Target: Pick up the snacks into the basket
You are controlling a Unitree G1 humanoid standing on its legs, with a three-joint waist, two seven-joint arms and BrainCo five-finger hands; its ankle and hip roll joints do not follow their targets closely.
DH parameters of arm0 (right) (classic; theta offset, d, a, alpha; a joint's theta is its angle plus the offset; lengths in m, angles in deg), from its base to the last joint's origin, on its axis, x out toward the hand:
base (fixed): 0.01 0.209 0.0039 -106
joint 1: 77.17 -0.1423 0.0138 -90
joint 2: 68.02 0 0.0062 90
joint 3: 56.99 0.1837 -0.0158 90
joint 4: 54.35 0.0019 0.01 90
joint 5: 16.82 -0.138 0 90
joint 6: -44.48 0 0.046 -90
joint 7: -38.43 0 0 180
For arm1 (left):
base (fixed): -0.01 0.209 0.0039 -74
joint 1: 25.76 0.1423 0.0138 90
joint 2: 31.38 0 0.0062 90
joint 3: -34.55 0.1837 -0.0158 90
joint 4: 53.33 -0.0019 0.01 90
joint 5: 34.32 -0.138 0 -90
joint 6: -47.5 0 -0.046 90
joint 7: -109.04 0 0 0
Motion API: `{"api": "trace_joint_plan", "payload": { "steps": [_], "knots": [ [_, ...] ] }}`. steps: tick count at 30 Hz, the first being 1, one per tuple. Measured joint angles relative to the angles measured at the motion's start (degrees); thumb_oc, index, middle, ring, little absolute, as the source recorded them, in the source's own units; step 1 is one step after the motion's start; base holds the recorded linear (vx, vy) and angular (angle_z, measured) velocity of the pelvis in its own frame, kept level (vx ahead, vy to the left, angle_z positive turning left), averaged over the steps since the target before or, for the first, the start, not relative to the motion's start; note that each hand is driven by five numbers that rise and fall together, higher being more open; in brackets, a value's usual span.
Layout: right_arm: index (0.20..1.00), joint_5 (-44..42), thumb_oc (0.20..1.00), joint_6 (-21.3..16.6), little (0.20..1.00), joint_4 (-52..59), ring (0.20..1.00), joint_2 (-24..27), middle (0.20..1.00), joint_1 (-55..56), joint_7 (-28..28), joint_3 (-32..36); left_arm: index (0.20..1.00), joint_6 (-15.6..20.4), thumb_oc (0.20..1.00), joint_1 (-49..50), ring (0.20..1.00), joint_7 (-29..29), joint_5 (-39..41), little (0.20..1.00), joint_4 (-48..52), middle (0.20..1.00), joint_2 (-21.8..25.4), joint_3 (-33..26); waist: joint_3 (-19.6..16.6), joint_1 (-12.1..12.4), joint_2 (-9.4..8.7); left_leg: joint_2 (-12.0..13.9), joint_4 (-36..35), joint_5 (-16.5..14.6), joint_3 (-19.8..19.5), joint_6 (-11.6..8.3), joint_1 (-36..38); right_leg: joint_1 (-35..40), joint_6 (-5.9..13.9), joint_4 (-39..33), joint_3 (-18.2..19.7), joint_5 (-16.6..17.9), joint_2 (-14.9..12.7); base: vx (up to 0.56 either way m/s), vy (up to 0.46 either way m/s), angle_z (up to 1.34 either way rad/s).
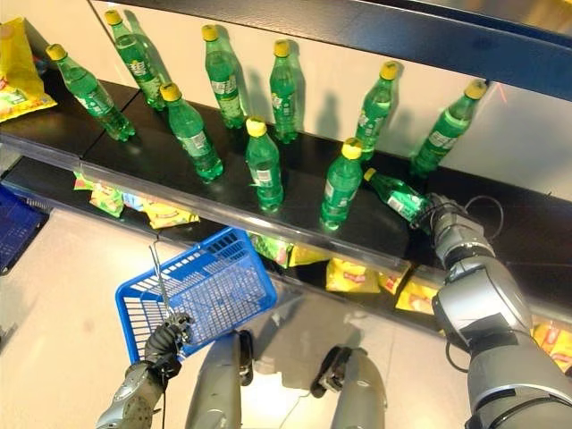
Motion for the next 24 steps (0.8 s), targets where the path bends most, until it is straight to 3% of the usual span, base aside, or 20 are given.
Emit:
{"api": "trace_joint_plan", "payload": {
  "steps": [7, 13, 21, 24],
  "knots": [
    [0.2, 0.0, 0.2, -0.26, 0.2, 9.45, 0.2, 2.32, 0.2, 5.86, 0.18, 2.52, 0.2, 0.46, 0.2, 0.0, 0.2, 0.24, 1.63, 0.2, 0.01, 0.2, -0.09, -0.39, -0.03, -2.48, -0.06, 0.86, 0.08, -0.13, 0.65, -0.18, 0.04, -0.66, 0.0, -0.14, 0.7, 0.04, 0.86, 0.0, 0.0, -0.07],
    [0.2, -0.53, 0.2, -0.23, 0.2, 17.59, 0.2, 4.26, 0.2, 11.66, 0.14, 5.48, 0.2, 0.56, 0.2, -0.15, 0.2, 0.5, 1.83, 0.2, 0.05, 0.2, -0.57, -1.18, -0.02, -2.78, -0.11, 1.42, 0.04, -0.21, 0.96, -0.32, 0.07, -0.88, -0.17, -0.44, 1.03, 0.14, 1.5, 0.01, -0.006, -0.05],
    [0.2, -1.59, 0.2, -0.22, 0.2, 29.05, 0.2, 7.94, 0.2, 25.41, -1.39, 15.45, 0.2, 1.52, 0.2, 0.34, 0.2, 1.03, 1.95, 0.2, 0.07, 0.2, -1.71, -3.61, 0.47, -3.19, -1.39, 1.45, -1.07, -0.21, 1.76, -0.2, 1.13, -0.15, -0.35, -1.98, 1.31, 1.32, 1.88, -0.02, -0.001, -0.03],
    [0.2, -1.59, 0.2, 0.03, 0.2, 37.15, 0.2, 8.13, 0.2, 32.81, -2.57, 20.66, 0.2, 1.6, 0.2, -0.02, 0.2, 1.18, 1.95, 0.2, -0.02, 0.2, -1.69, -5.07, 0.88, -4.96, -2.24, 1.52, -1.69, -0.22, 2.18, -0.17, 2.09, 0.57, -0.01, -2.94, 1.61, 1.64, 2.25, 0.01, -0.006, -0.04]
  ]
}}
